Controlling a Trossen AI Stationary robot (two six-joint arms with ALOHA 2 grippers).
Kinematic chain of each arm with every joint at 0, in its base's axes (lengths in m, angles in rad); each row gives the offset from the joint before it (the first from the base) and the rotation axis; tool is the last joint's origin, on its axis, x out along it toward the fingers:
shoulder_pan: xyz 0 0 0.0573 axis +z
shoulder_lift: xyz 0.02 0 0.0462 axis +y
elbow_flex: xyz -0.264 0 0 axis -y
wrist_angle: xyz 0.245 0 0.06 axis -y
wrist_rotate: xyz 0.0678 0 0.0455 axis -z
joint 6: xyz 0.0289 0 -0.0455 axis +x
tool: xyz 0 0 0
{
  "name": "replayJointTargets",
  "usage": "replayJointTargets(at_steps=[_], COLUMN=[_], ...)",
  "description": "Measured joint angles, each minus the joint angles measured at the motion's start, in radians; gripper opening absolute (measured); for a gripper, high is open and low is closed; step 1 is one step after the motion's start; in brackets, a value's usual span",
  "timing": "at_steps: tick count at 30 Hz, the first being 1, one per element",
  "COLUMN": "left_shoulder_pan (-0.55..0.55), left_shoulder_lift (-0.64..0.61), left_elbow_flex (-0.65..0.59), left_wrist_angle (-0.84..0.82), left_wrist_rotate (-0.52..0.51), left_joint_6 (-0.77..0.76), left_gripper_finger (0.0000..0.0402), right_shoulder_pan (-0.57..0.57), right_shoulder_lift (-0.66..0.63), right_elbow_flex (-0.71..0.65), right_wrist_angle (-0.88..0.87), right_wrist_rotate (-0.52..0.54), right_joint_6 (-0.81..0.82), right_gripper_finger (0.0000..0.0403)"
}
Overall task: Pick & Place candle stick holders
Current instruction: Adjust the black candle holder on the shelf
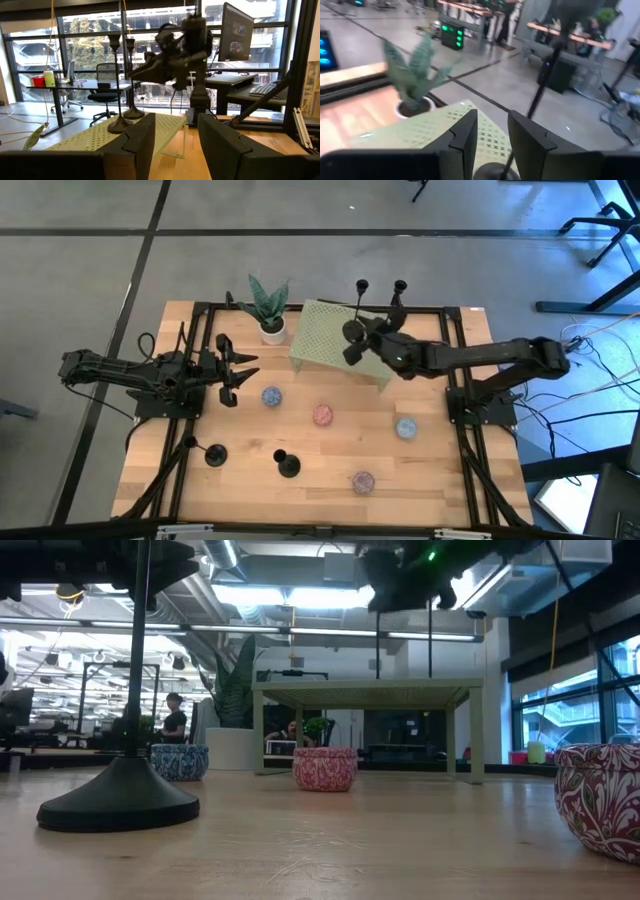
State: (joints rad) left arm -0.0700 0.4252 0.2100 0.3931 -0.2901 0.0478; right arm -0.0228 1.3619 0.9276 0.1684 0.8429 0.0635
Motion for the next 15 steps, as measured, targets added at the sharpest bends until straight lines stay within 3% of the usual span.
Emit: replayJointTargets(at_steps=[10,15], left_shoulder_pan=[0.000,0.008], left_shoulder_lift=[0.069,0.183], left_elbow_flex=[0.009,0.148], left_wrist_angle=[0.149,0.049], left_wrist_rotate=[0.058,0.052], left_joint_6=[0.054,0.046], left_gripper_finger=[0.0145,0.0145], right_shoulder_pan=[0.214,0.324], right_shoulder_lift=[-0.207,-0.298], right_elbow_flex=[0.000,0.000], right_wrist_angle=[-0.242,-0.452], right_wrist_rotate=[-0.007,-0.033], right_joint_6=[0.025,0.134], right_gripper_finger=[0.0112,0.0112])
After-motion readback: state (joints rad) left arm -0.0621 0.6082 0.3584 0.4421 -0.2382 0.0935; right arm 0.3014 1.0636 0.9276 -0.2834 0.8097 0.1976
